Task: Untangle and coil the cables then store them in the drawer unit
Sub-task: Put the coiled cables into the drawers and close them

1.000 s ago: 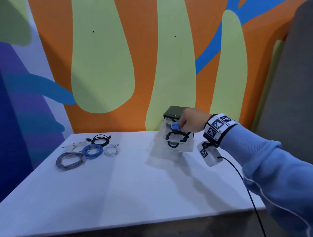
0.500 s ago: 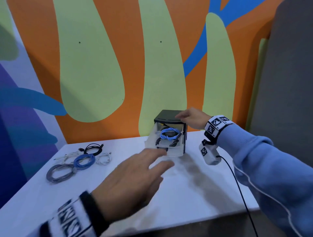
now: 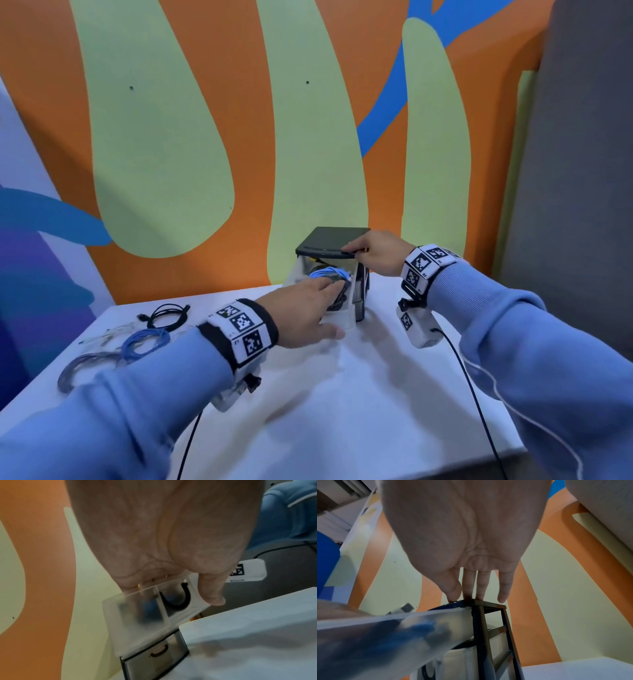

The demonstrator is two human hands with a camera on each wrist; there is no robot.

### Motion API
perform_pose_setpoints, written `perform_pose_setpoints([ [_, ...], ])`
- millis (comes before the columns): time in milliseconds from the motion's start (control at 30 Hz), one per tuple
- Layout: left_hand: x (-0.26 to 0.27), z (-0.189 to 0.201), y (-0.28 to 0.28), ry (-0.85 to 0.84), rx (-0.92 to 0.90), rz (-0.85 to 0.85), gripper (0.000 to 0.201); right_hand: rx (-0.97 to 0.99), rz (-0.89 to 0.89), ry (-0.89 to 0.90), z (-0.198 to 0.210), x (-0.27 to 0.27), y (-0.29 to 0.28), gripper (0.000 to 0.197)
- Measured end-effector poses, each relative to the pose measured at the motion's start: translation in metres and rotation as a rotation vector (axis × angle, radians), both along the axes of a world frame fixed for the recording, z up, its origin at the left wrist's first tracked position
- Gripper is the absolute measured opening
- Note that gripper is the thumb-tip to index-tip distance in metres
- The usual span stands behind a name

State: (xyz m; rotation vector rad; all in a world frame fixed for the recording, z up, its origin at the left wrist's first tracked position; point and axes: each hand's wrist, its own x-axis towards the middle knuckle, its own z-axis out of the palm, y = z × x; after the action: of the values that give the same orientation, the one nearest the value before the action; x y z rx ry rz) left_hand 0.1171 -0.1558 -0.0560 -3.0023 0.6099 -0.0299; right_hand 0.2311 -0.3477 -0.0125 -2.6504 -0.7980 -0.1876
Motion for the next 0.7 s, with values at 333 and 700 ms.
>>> perform_pose_setpoints([
  [333, 0.046, 0.018, -0.003, 0.048, -0.009, 0.09, 0.042, -0.029, 0.028, -0.021, 0.009, 0.002, 0.001, 0.051],
  [700, 0.051, 0.005, -0.017, -0.177, -0.08, 0.039, 0.055, -0.002, -0.004, 0.033, 0.003, 0.017, 0.005, 0.056],
])
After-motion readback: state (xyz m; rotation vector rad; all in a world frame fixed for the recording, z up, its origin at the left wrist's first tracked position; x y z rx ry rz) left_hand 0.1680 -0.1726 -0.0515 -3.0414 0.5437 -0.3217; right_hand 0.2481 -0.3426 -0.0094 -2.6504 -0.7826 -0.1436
